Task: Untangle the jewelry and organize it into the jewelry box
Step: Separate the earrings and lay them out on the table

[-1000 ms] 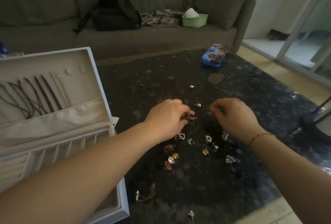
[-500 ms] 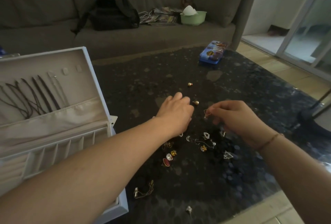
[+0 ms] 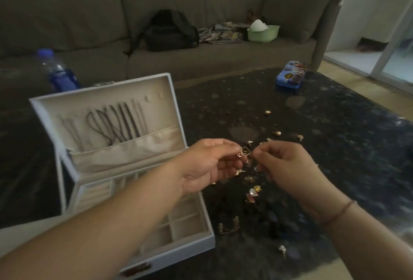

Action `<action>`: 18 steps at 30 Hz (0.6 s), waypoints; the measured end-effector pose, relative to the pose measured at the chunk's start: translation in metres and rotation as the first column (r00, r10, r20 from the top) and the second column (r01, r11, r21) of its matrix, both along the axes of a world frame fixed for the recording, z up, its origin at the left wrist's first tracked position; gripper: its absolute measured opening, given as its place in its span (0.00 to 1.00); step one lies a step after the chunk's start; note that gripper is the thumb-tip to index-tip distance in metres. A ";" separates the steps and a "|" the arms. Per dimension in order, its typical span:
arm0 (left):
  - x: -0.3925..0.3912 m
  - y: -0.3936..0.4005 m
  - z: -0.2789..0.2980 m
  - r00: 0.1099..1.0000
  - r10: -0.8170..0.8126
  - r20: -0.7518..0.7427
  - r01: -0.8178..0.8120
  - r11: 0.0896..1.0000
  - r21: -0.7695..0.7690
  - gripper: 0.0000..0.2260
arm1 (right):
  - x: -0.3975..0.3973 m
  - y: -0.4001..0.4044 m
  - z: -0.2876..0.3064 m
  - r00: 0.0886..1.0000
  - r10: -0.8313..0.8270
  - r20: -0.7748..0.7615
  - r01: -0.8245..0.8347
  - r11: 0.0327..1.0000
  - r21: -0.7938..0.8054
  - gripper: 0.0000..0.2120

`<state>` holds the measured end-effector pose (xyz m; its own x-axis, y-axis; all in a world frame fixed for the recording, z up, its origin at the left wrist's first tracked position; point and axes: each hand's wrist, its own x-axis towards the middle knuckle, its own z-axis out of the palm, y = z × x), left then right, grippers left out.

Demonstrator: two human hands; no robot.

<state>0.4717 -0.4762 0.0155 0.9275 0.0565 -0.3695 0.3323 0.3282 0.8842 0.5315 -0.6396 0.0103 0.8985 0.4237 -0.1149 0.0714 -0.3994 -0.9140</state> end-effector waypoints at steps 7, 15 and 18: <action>-0.068 0.038 0.007 0.990 0.112 0.087 -0.126 0.976 0.179 0.06 | -0.054 0.052 0.004 0.904 0.253 -0.345 -0.124 0.926 0.356 0.13; -0.120 0.072 -0.007 0.983 0.099 0.152 -0.154 0.899 0.410 0.04 | -0.081 0.083 0.007 0.922 0.367 0.119 -0.371 0.929 0.010 0.04; -0.124 0.093 -0.014 0.976 0.017 0.216 -0.168 0.690 0.704 0.02 | -0.068 0.091 0.014 0.855 0.436 0.280 -0.389 0.897 -0.208 0.05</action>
